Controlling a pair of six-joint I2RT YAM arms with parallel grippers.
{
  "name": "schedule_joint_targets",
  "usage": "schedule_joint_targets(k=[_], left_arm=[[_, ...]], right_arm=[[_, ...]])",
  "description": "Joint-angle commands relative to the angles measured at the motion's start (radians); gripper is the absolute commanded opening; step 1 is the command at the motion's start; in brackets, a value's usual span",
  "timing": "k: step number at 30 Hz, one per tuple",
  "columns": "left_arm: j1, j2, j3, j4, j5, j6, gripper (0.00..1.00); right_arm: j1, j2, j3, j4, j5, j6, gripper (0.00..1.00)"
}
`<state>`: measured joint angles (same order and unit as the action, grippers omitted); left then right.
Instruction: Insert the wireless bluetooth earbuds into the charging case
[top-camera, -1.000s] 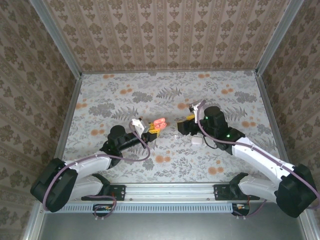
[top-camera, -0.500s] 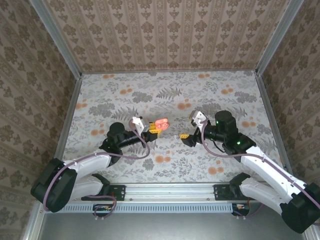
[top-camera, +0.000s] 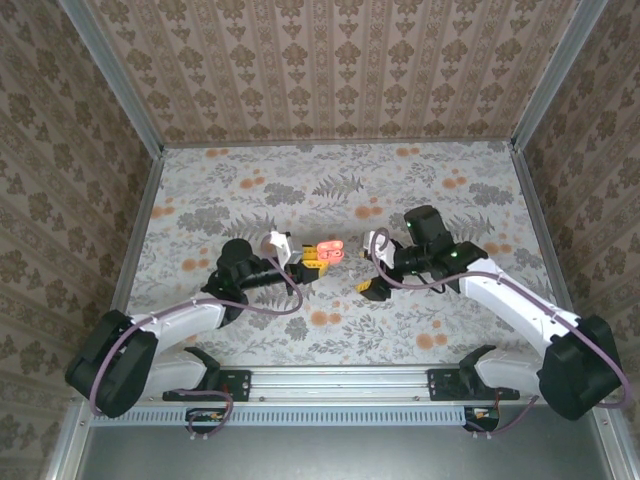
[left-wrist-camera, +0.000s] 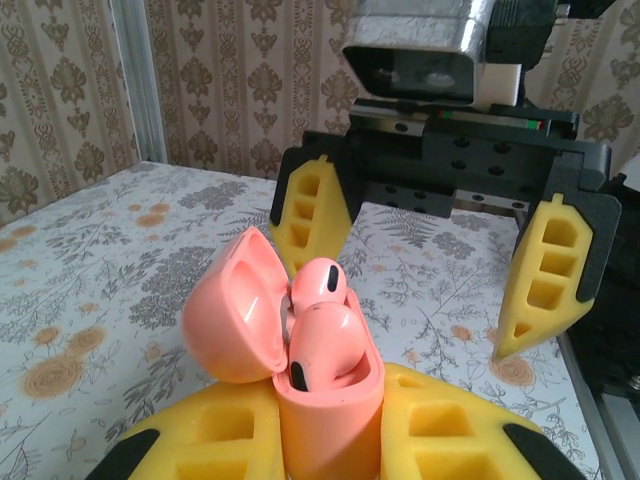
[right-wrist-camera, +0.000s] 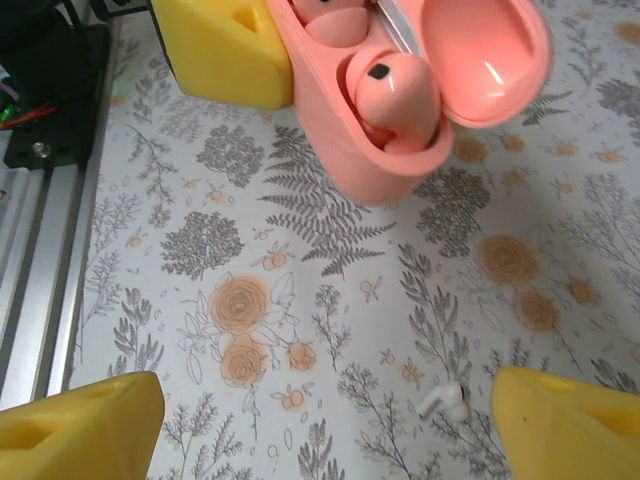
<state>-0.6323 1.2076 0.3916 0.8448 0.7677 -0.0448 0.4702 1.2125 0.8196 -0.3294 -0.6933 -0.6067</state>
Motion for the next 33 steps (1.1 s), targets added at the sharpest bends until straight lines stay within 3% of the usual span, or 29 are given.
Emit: schedule_joint_targets(k=[1,12,20,33], left_arm=[[0.010,0.010,0.033,0.022,0.039,0.016,0.10],[0.009,0.018,0.047,0.020,0.054,0.009,0.10],[0.010,0.028,0.049,0.020,0.043,0.006,0.10],[0.009,0.028,0.035,0.029,0.023,-0.005,0.10]], right_arm=[[0.005,0.046,0.056,-0.039,-0.103,-0.047,0.85],[0.040,0.170,0.176,-0.026,-0.196,-0.058,0.81],[0.047,0.173,0.187,0.032,-0.241,-0.080,0.75],[0.041,0.026,0.087,0.180,-0.201,-0.041,0.70]])
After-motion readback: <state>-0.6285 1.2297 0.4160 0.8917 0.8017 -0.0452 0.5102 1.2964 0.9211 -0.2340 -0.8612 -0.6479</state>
